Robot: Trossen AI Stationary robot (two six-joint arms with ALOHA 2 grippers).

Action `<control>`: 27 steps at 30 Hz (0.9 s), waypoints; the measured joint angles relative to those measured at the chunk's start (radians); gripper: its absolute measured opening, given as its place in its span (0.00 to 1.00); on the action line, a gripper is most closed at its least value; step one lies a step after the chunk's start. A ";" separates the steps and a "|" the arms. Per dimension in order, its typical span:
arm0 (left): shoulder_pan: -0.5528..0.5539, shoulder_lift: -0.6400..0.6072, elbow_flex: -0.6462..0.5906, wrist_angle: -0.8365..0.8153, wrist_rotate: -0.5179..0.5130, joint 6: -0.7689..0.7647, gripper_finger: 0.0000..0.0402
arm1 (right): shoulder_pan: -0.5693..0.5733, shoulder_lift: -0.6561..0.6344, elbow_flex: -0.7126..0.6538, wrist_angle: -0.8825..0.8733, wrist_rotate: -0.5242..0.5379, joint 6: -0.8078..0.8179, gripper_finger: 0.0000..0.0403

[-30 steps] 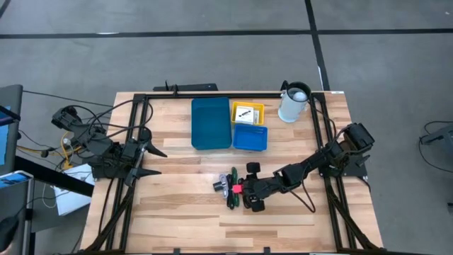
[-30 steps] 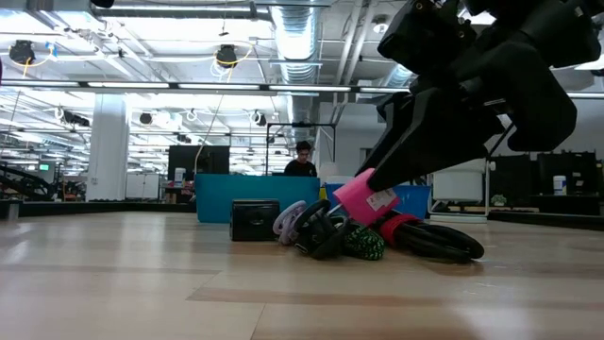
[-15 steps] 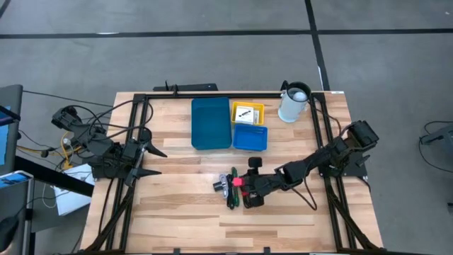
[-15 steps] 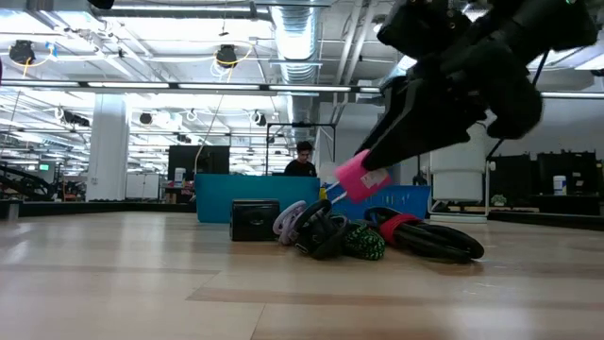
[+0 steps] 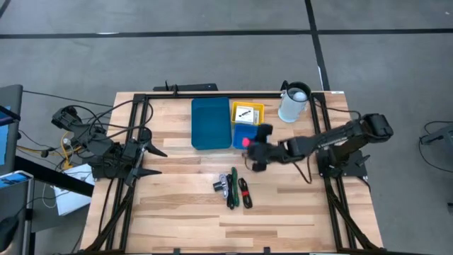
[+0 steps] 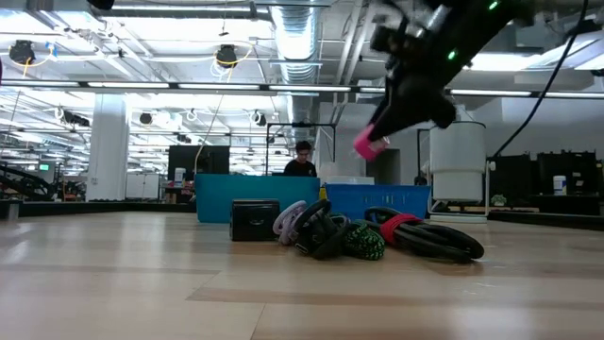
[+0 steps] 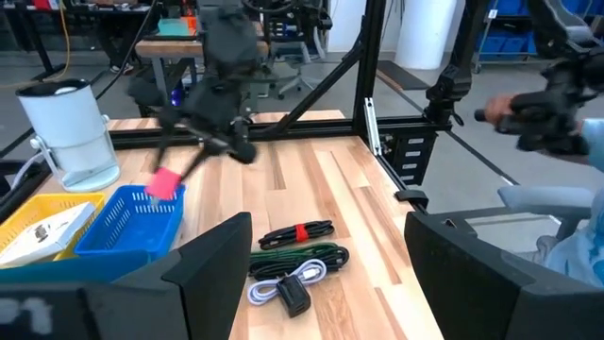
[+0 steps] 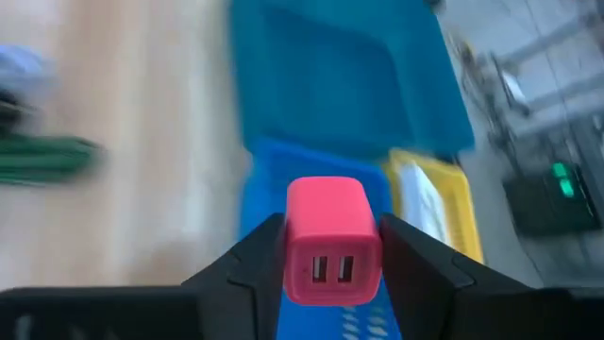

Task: Pick and place items into bin
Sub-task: Put the pink charger adapter into the small blue bin, then put the black charger adapter into the small blue bin

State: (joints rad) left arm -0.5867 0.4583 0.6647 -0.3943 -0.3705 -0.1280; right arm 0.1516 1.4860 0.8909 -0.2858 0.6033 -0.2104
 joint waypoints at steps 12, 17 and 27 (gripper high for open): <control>0.000 0.000 0.000 0.000 -0.001 -0.017 0.67 | -0.193 0.024 0.000 -0.059 -0.217 0.001 0.39; 0.000 0.000 0.000 0.000 -0.001 -0.017 0.67 | -0.191 0.023 0.000 -0.051 -0.212 0.028 0.48; 0.000 0.000 0.000 0.000 -0.001 -0.013 0.67 | -0.178 0.023 0.000 -0.034 -0.209 0.122 0.65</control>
State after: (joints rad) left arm -0.5865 0.4583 0.6647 -0.3943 -0.3717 -0.1406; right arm -0.0265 1.5085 0.8909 -0.3198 0.3944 -0.0880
